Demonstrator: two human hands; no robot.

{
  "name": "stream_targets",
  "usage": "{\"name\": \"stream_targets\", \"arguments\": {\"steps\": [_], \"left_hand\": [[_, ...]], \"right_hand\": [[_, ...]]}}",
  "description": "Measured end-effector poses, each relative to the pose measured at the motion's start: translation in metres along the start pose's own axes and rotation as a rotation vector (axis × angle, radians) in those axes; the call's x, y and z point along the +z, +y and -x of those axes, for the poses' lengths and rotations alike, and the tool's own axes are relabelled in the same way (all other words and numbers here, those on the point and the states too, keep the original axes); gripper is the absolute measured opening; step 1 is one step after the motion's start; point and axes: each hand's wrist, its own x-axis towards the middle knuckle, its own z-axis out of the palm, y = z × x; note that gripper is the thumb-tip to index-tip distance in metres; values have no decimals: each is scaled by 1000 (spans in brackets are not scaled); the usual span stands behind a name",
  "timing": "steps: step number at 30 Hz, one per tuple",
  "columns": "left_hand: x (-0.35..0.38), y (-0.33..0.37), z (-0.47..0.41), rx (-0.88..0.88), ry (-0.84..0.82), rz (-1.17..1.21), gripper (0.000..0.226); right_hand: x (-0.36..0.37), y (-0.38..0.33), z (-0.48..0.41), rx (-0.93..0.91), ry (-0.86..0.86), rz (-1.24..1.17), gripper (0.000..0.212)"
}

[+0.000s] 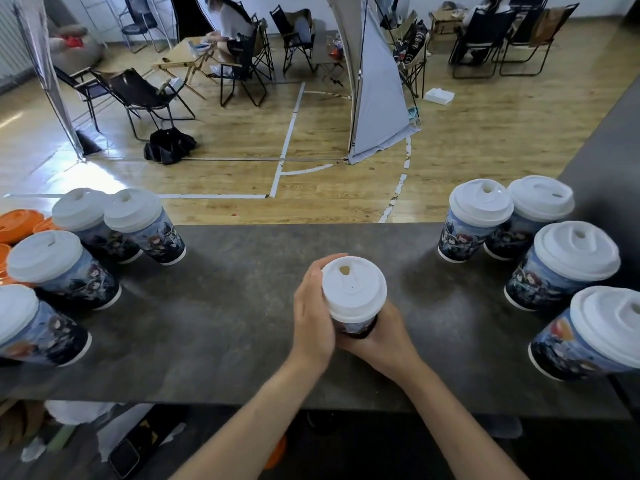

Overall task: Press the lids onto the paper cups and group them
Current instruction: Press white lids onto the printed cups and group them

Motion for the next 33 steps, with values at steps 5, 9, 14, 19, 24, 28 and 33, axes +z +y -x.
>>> {"name": "stream_targets", "arguments": {"steps": [5, 9, 14, 19, 24, 28, 33], "left_hand": [[14, 5, 5, -24, 59, 48, 40], [-2, 23, -18, -253, -223, 79, 43], [3, 15, -8, -182, -127, 143, 44], [11, 8, 1, -91, 2, 105, 42], [-6, 19, -24, -279, -317, 30, 47], [-3, 13, -19, -230, -249, 102, 45], [8, 3, -6, -64, -94, 97, 41]], "right_hand": [[-2, -1, -2, -6, -14, -19, 84], [-4, -2, 1, 6, -34, -19, 82], [0, -4, 3, 5, -26, -45, 87], [-1, -3, -1, 3, -32, -47, 87], [-3, -2, 1, 21, -34, -26, 83], [-1, 0, 1, 37, -30, 11, 82], [-1, 7, -2, 36, -40, 48, 84]]}}
